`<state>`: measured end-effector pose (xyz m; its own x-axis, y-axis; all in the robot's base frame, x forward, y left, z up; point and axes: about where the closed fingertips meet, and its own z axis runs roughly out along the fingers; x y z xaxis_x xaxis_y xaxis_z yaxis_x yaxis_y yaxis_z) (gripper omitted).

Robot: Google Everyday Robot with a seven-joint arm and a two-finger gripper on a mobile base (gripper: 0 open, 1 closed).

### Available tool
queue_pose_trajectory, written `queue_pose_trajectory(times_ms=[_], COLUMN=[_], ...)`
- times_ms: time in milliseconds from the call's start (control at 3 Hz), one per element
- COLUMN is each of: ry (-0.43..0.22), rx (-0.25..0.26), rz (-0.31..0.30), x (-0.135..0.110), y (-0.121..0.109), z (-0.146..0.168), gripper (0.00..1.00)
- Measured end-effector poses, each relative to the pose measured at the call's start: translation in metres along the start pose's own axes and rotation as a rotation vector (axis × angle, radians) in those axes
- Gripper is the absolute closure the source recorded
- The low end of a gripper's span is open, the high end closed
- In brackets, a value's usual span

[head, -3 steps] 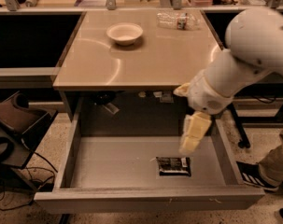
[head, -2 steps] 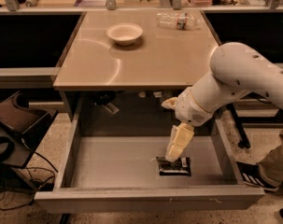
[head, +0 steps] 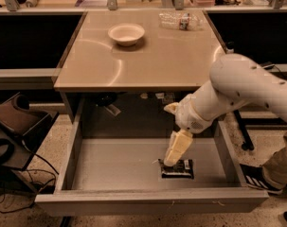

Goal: Pick rxbar chocolate from top drawer and place on counter

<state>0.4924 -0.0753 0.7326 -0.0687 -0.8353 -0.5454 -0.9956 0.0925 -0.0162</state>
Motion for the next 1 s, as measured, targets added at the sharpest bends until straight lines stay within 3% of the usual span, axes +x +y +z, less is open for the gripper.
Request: queue_pose_trajectory(times_ms=[333, 667, 1000], ry=[0.020, -0.003, -0.003], rx=[0.097, 0.179, 0.179], rz=[0.086, 0.087, 0.087], x=[0.040, 0.036, 0.036], y=[-0.003, -0.022, -0.022], z=[0.026, 0.027, 0.027], gripper=[0.00, 0.00, 0.00])
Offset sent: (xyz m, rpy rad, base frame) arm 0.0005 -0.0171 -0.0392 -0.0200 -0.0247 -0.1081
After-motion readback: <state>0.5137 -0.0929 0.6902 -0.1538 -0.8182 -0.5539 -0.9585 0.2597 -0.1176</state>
